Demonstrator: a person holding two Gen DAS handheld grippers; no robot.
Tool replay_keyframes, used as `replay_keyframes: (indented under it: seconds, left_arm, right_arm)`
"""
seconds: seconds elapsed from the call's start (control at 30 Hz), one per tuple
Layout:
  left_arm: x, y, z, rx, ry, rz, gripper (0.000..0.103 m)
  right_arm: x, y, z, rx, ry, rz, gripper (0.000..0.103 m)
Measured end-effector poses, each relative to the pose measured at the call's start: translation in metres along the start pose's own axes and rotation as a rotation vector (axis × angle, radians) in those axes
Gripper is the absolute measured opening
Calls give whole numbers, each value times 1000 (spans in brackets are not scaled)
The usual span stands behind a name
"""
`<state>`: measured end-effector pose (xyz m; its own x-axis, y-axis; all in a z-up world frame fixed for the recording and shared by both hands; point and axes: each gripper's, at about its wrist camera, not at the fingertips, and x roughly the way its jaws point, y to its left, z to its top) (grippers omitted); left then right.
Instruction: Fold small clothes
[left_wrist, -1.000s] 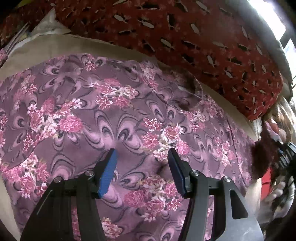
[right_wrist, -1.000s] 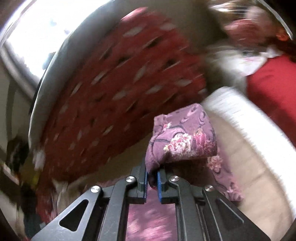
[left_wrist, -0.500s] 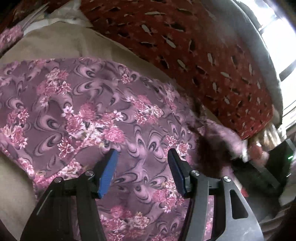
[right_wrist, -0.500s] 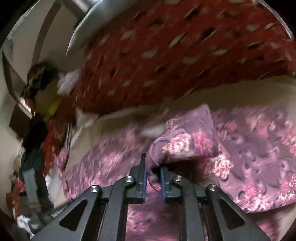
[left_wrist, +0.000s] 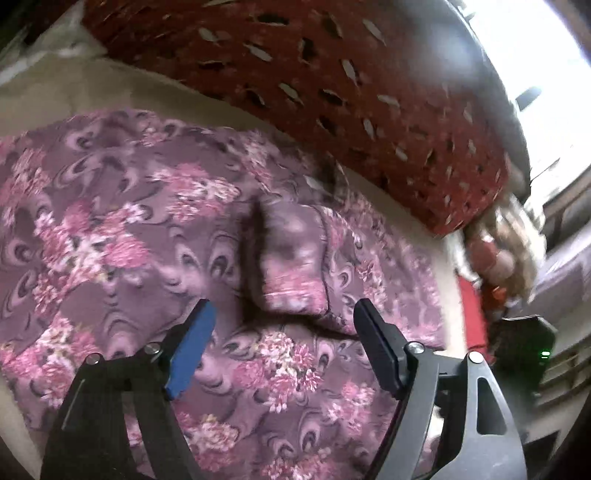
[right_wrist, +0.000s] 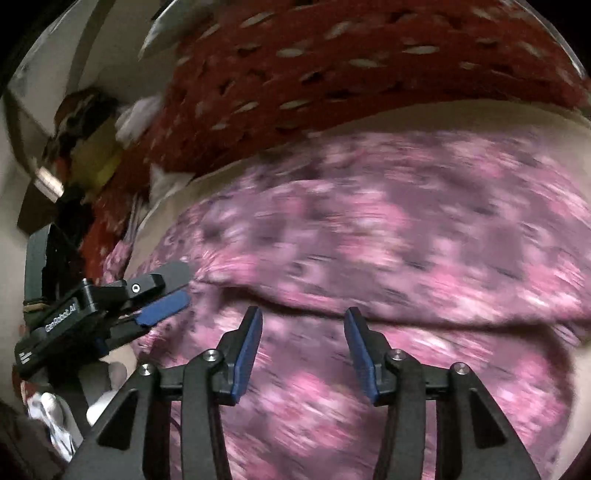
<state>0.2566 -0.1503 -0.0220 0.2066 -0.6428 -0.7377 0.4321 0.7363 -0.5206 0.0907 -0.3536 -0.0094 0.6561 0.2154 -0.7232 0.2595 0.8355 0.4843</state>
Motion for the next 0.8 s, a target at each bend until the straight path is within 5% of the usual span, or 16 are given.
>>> replay_keyframes:
  seconds: [0.13,0.23,0.27,0.3,0.33,0.57,0.8]
  left_arm:
    - [28,-5,3,-33,30,41,77]
    - [30,-7,8,-83,-47,47,74]
    - [30,-9,9,-95,-74,27,48]
    - [30,-10,11,-95,-86,18,11]
    - [30,-13,13,-85,-93,16,5]
    - [-14,13,27,-170,-233,82,5]
    - [-12,46,29,-269,-182,109,5]
  right_arm:
    - [-30,-40,-7,85,-37,-18,49]
    - [-50,-66,-13,146,-71,-19,49]
    - [-57,-74,-14,161,-80,-22,49]
    - [-64,-82,-15,173,-91,-31,49]
    - [-67,-85,-15,177,-99,-40,49]
    - [-97,-126,7,256,-246,-129,51]
    - [-61,-157,26,379,-211,-129,52]
